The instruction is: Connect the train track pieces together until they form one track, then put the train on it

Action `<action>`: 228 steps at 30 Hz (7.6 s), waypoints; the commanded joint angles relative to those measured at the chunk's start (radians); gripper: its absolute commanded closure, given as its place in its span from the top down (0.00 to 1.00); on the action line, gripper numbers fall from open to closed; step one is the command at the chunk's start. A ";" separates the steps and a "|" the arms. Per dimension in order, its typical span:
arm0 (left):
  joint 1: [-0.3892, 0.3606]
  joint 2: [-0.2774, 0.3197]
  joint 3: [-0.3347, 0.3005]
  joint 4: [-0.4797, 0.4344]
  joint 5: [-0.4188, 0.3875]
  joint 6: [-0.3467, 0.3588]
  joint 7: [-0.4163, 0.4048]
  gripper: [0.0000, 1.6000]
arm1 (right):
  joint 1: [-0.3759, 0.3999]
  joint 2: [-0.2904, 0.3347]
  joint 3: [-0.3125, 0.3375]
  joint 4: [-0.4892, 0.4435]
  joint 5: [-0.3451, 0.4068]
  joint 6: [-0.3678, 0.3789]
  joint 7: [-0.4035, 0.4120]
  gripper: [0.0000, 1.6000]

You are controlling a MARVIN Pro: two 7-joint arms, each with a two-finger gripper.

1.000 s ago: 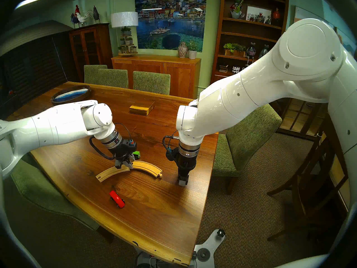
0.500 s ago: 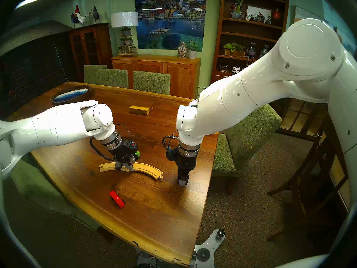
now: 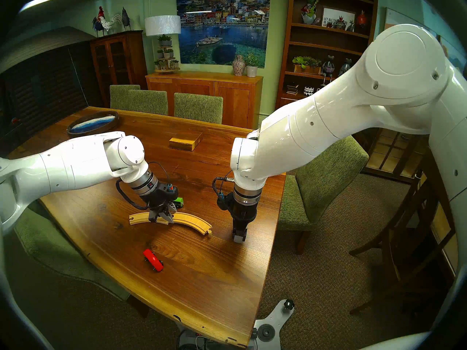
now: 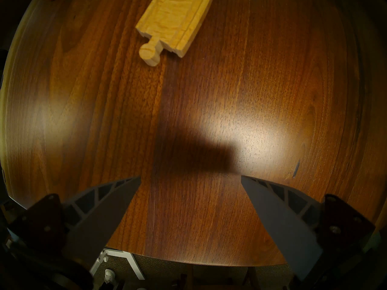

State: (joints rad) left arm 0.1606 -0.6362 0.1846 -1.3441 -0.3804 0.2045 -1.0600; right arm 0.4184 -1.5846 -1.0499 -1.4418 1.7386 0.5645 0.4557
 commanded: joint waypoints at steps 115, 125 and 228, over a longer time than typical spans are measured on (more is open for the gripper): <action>0.034 0.087 -0.028 0.172 0.042 -0.024 -0.045 0.00 | 0.022 0.006 0.008 0.005 0.002 0.001 0.001 1.00; 0.041 0.098 -0.035 0.132 0.007 0.065 -0.040 0.00 | 0.022 0.006 0.008 0.005 0.002 0.001 0.001 1.00; 0.059 0.102 -0.062 0.084 -0.021 0.254 0.023 0.00 | 0.038 -0.122 0.096 0.159 0.213 0.263 0.003 1.00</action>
State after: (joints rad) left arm 0.2194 -0.5375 0.1231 -1.2633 -0.4083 0.4611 -1.0521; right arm 0.4552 -1.6552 -0.9856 -1.3579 1.8740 0.7544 0.5098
